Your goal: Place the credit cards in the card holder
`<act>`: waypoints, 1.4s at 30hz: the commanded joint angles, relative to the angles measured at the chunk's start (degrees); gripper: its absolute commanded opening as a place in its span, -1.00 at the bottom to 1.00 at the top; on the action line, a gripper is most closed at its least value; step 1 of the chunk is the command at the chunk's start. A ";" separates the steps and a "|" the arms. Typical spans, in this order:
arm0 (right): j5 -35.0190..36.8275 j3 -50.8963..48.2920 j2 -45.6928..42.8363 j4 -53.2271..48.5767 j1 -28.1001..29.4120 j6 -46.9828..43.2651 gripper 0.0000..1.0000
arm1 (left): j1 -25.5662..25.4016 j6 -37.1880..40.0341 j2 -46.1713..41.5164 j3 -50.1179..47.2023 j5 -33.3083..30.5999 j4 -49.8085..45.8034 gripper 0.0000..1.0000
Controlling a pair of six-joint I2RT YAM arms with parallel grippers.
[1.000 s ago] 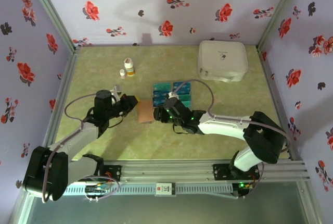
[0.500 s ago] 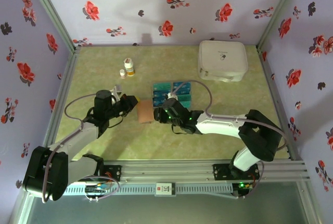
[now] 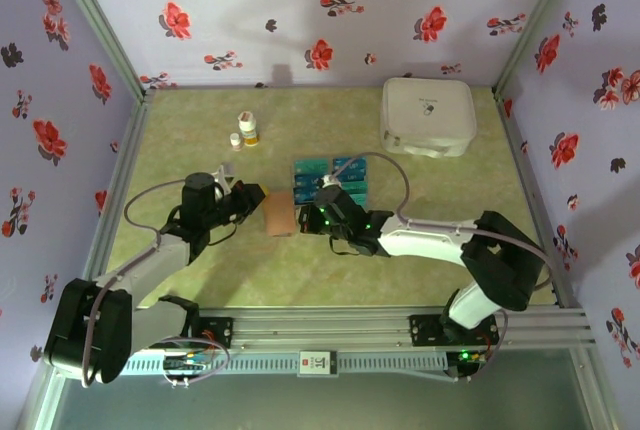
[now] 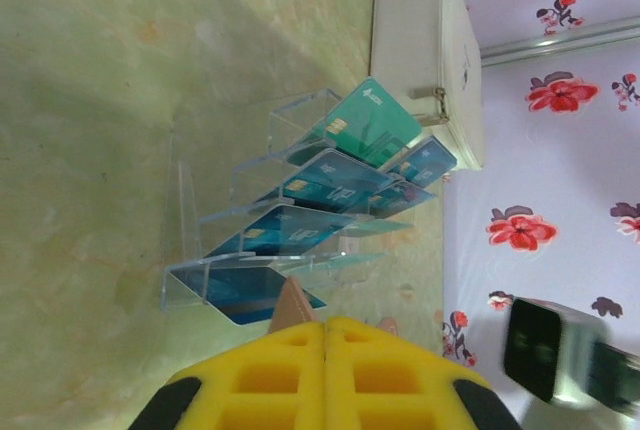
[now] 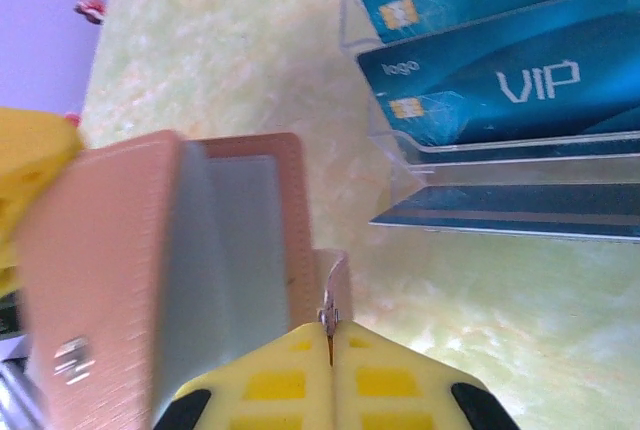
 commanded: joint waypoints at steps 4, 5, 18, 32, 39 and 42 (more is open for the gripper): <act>-1.68 3.39 -6.09 -3.22 2.16 -2.84 -1.00 | 0.94 3.08 4.34 -1.59 -1.01 2.34 -0.69; -1.82 4.45 -5.96 -3.83 2.82 -3.22 -1.00 | 0.90 3.17 4.99 -1.68 -0.94 2.81 -0.65; -4.22 10.83 0.57 -2.46 7.41 -3.13 -1.00 | 1.39 3.70 7.56 -3.10 -0.88 5.19 0.09; -3.56 -6.32 -12.77 -4.84 1.78 -3.07 -1.00 | 1.55 5.82 6.24 -6.71 -1.27 2.88 0.18; -2.04 -15.17 -19.67 -4.84 -1.08 -2.70 -1.00 | 0.97 11.39 4.19 -4.07 -2.87 -9.10 0.19; -2.21 -17.80 -21.11 -4.46 -2.65 -2.76 -1.00 | -0.50 14.36 3.23 -2.60 -6.06 -14.39 0.20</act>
